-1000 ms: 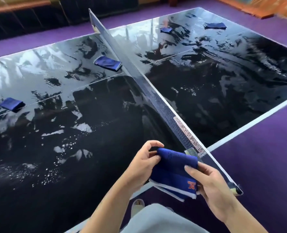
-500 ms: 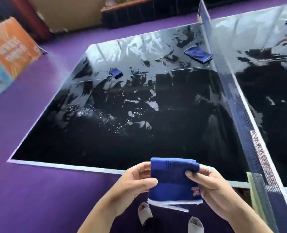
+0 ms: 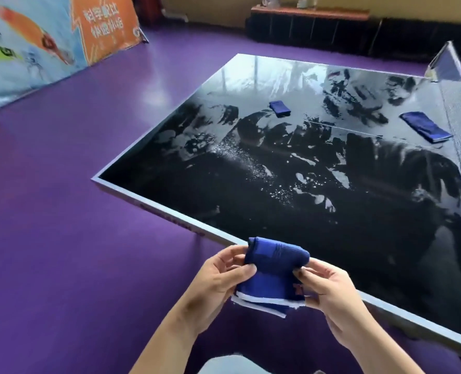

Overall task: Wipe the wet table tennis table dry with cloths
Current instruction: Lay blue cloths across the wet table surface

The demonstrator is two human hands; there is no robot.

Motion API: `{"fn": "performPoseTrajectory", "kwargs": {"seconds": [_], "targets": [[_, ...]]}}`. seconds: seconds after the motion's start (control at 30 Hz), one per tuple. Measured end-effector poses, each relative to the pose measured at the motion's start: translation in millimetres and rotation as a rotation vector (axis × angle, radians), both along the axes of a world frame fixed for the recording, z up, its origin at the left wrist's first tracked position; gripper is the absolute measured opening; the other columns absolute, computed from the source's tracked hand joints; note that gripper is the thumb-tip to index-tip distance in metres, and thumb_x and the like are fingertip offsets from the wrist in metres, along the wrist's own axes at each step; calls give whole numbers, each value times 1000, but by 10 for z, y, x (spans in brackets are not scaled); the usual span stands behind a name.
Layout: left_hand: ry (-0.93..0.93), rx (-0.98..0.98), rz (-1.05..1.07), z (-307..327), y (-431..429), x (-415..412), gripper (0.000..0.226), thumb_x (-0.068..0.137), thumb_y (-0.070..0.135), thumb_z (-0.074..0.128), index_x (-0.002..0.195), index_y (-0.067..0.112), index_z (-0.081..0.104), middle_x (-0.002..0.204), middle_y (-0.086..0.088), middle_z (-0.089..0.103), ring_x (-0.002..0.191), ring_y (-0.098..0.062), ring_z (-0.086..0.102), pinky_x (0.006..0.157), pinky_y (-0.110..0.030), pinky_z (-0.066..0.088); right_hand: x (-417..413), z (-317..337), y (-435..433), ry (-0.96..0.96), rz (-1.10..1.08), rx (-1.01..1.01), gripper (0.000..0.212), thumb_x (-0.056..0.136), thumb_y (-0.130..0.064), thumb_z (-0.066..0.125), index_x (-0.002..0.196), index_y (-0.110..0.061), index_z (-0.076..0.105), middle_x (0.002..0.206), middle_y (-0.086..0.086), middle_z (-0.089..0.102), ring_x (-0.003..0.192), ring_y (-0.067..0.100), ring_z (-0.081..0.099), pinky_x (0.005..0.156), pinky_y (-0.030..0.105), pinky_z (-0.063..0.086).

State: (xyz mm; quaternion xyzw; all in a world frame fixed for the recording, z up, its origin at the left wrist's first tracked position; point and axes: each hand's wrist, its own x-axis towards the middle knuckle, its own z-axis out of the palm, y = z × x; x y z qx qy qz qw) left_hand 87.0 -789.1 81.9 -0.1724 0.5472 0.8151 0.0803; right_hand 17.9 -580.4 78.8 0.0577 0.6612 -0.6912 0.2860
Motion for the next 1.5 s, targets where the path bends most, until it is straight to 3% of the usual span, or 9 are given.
{"fn": "performPoseTrajectory", "kwargs": {"seconds": [0.13,0.3,0.53,0.67,0.87,1.1,1.23,1.37,1.5], "targets": [[31,141,60,-73,-763,261,44,77,15,82,119,19,72,120,-17,68,107,-30,65,93,-39,55,114,26,-805,-8,98,-16,19,94,-4,60,101,-9,77,85,10,72,71,23,60,70,41,57],[32,222,48,-195,-1451,462,48,86,8,73,133,12,61,130,-24,63,115,-36,62,98,-43,52,152,50,-1457,-43,156,-32,18,91,-4,63,98,-10,78,91,19,71,80,30,57,67,36,53],[-53,73,224,-418,-2306,417,46,82,4,72,124,20,69,128,-27,62,118,-43,63,107,-61,44,-196,-45,-2484,-47,274,-7,20,88,-2,65,96,-12,80,96,22,75,71,26,67,60,34,58],[-120,44,344,-411,-3107,177,44,79,0,71,119,17,71,126,-25,64,109,-39,68,88,-45,56,-507,-208,-3373,-86,335,-17,19,89,-2,66,98,-12,79,95,18,76,69,21,65,65,36,58],[-199,20,421,-44,-4399,-496,46,74,3,70,117,18,71,119,-20,69,97,-33,67,75,-42,50,-1229,-121,-4801,-102,337,-108,17,92,-7,64,103,-10,76,88,12,75,69,17,66,57,28,54],[-156,-32,745,197,-5621,-1066,32,90,-1,63,114,19,68,99,-3,73,79,-17,70,54,-29,56,-1981,8,-6185,182,418,30,42,81,-43,71,122,-38,65,117,-8,69,113,6,63,103,36,48],[-195,55,821,38,-6205,-1041,31,90,-1,61,115,16,67,100,-7,75,76,-20,70,55,-30,56,-2117,-52,-6830,341,574,176,43,91,-38,69,132,-42,56,134,-17,57,129,1,48,103,26,39],[-239,108,805,-155,-6972,-1122,33,90,-3,60,118,14,65,98,-10,74,69,-19,68,50,-28,55,-2178,-253,-7445,419,594,329,47,90,-45,66,135,-44,53,138,-23,52,133,-4,42,112,31,38],[-208,104,650,-176,-7898,-1310,33,92,-6,55,120,11,63,72,-1,68,49,-11,60,44,-25,50,-2213,-300,-8176,479,564,461,51,92,-48,63,140,-40,48,142,-26,45,130,-7,36,111,24,31]]}}
